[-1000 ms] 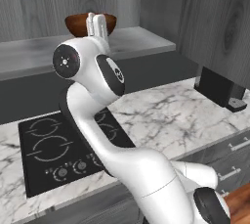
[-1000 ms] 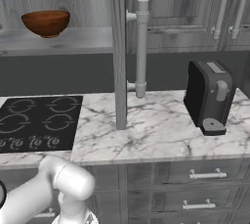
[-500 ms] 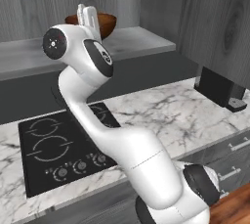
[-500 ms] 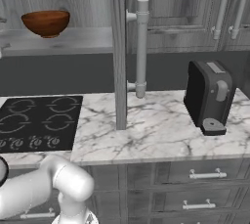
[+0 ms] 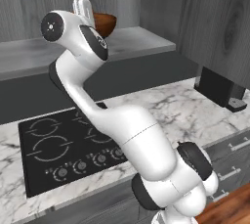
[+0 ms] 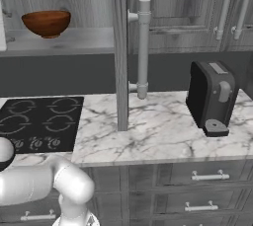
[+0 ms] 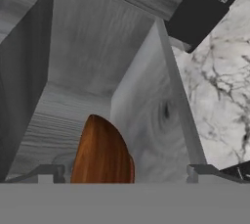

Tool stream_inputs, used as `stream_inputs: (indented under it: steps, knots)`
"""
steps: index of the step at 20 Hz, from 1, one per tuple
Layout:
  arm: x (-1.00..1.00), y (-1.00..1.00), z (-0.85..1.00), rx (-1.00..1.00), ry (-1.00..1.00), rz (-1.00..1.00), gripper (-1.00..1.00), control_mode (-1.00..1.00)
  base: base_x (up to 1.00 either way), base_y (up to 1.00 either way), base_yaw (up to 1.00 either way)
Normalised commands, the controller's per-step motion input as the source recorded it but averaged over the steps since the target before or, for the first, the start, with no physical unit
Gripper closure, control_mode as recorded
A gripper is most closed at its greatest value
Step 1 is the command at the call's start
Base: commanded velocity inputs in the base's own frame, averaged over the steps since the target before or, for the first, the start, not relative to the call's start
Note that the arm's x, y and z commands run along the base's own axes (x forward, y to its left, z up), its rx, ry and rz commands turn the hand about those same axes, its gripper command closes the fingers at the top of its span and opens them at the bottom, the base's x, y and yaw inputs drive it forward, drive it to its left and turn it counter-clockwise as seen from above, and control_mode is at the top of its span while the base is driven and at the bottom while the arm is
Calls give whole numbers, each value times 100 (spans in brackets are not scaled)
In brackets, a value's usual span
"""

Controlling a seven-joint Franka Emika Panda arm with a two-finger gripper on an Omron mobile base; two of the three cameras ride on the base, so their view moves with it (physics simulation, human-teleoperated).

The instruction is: Move the bowls from the cabinet to the plates on the dining table.

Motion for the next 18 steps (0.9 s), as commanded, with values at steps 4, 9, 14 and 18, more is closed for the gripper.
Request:
stream_inputs:
  steps: [4, 9, 14, 18]
  knots:
    - [40, 24, 0, 7, 0, -2, -100, -100, 0, 0, 0]
    - [37, 21, -1, 7, 0, -2, -100, -100, 0, 0, 0]
    - [29, 14, -8, 6, 0, -2, -100, -100, 0, 0, 0]
    - [20, 5, -16, 5, -3, -1, -100, -100, 0, 0, 0]
